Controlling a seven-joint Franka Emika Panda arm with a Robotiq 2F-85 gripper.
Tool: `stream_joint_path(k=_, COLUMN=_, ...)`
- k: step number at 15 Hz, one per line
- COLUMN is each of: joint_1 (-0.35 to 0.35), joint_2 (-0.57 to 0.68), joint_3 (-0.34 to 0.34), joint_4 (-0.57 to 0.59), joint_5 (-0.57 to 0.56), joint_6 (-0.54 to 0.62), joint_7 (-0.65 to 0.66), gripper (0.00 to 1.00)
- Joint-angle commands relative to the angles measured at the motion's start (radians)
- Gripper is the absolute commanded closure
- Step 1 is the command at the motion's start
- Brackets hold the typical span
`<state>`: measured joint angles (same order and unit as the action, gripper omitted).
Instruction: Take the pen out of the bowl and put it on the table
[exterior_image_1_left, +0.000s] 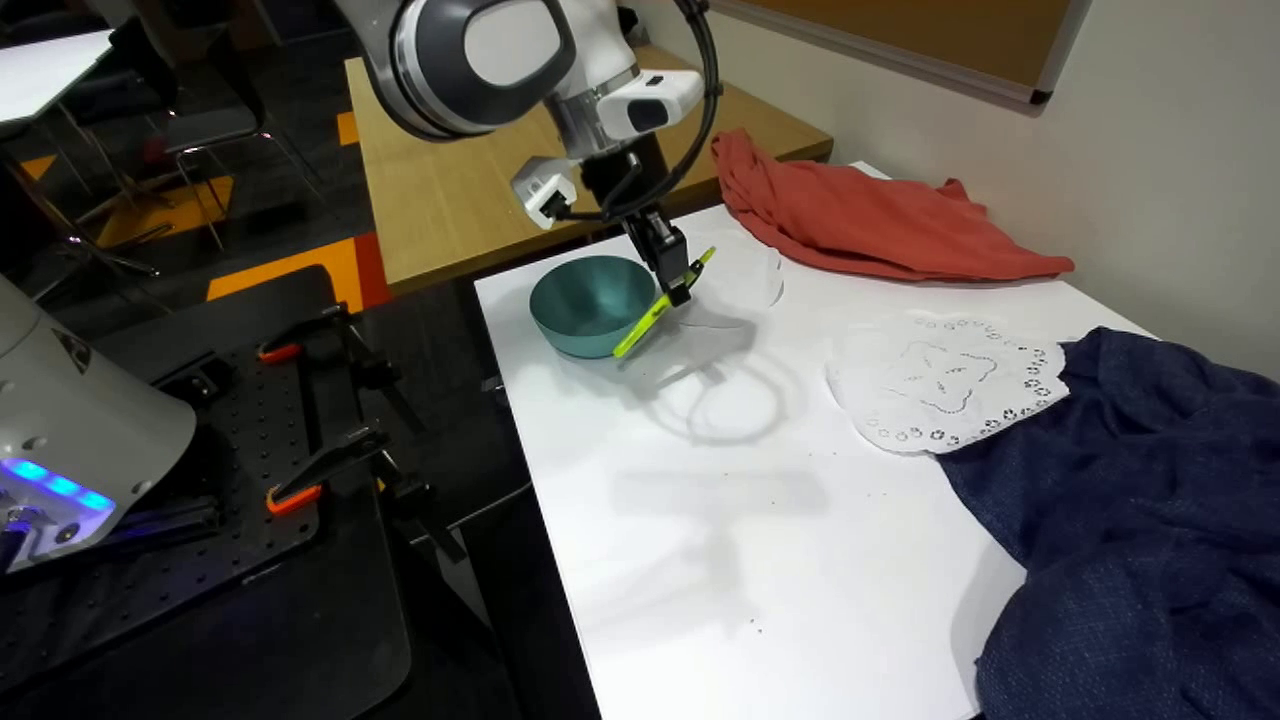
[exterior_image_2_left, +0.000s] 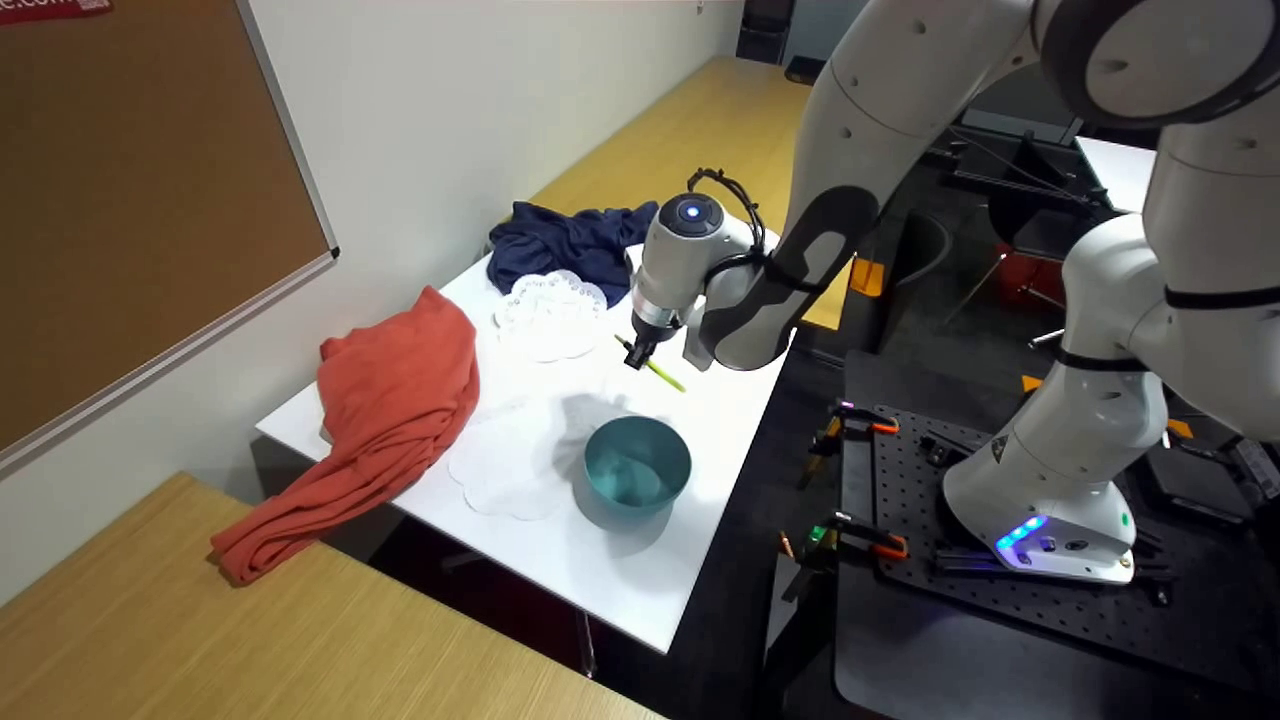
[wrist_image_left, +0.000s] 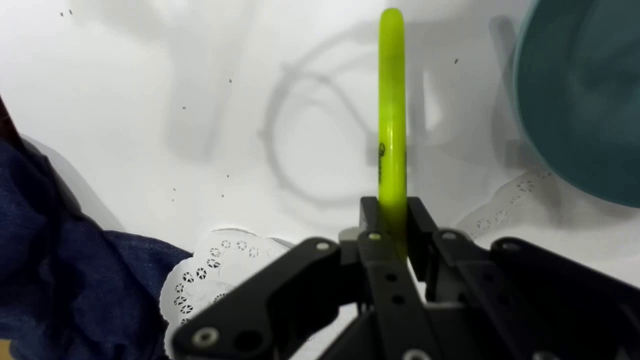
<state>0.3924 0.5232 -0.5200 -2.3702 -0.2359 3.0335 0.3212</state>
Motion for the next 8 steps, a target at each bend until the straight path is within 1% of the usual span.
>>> stream_joint_path(k=1, joint_1=-0.041, joint_2=0.053, joint_3=0.034, joint_4=0.030, joint_5=0.059, joint_6=0.040, joint_7=-0.005, gripper=0.60)
stream_joint_path(k=2, joint_1=-0.043, joint_2=0.061, joint_3=0.035, joint_4=0.032, joint_5=0.072, joint_6=0.044, joint_7=-0.008, gripper=0.59)
stream_joint_path(k=4, joint_1=-0.039, joint_2=0.073, joint_3=0.032, joint_4=0.036, joint_5=0.095, joint_6=0.053, joint_7=-0.010, gripper=0.46)
stream_joint_path(k=5, joint_1=-0.034, joint_2=0.076, joint_3=0.027, joint_4=0.036, joint_5=0.102, joint_6=0.057, joint_7=-0.010, gripper=0.37)
stream_joint_path(k=6, joint_1=-0.030, joint_2=0.077, joint_3=0.024, joint_4=0.036, joint_5=0.107, joint_6=0.059, joint_7=-0.012, gripper=0.30)
stream_joint_path(k=7, joint_1=-0.027, joint_2=0.077, joint_3=0.022, joint_4=0.034, joint_5=0.113, joint_6=0.066, joint_7=-0.013, gripper=0.21)
stream_joint_path(k=8, joint_1=-0.022, joint_2=0.075, joint_3=0.019, joint_4=0.031, joint_5=0.117, joint_6=0.068, joint_7=-0.014, gripper=0.15)
